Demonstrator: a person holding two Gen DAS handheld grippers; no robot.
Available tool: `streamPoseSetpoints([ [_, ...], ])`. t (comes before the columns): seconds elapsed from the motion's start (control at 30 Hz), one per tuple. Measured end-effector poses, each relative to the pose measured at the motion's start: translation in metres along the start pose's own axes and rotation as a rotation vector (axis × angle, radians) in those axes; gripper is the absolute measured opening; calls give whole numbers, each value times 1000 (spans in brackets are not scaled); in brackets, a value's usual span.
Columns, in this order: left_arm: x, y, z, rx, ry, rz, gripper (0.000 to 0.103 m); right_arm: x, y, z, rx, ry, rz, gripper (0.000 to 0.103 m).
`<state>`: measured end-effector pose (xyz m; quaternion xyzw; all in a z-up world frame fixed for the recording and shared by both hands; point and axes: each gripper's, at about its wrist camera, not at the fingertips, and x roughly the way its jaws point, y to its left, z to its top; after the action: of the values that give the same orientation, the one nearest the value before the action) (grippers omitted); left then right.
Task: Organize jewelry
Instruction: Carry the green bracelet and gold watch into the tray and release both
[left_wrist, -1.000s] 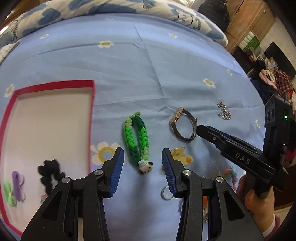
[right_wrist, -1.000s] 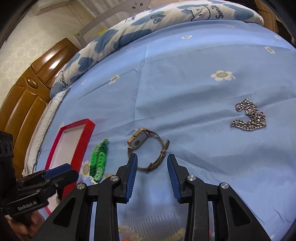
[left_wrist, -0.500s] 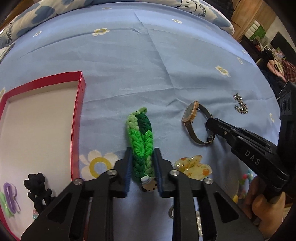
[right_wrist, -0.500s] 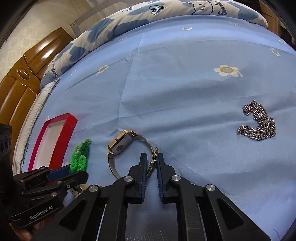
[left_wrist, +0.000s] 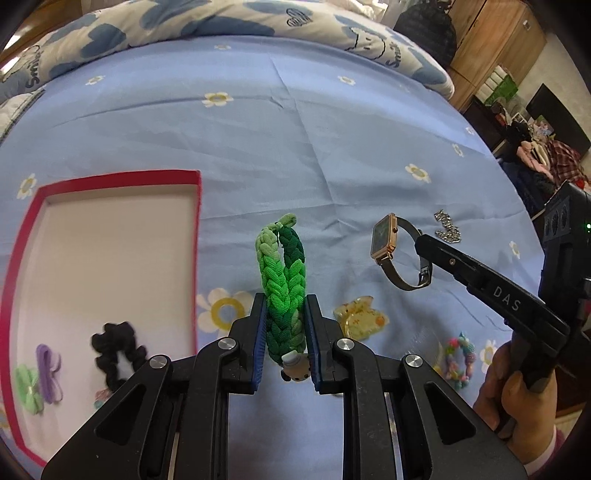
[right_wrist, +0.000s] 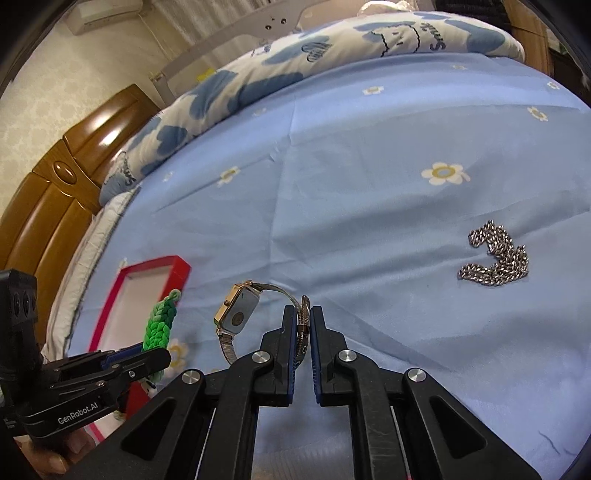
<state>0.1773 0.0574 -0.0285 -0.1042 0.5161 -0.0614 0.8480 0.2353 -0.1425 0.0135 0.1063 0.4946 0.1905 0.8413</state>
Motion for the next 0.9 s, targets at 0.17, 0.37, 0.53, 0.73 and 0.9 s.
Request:
streamPoseSetpoints([
  [0.17, -19, 10, -7, -8, -29, 9, 17, -8, 21, -1, -16, -11, 33, 6],
  [0.37, -37, 36, -13, -49, -57, 27, 17, -5, 47, -5, -38, 0, 68, 6],
  [0.53, -47, 58, -17, -82, -71, 46, 17, 3, 73, -9, -73, 17, 97, 6],
  [0.73, -57, 82, -22, -114, -87, 66, 17, 14, 102, -13, -114, 43, 125, 6],
  [0.9, -60, 103, -24, -143, -92, 88, 17, 24, 126, -14, -138, 59, 149, 7],
])
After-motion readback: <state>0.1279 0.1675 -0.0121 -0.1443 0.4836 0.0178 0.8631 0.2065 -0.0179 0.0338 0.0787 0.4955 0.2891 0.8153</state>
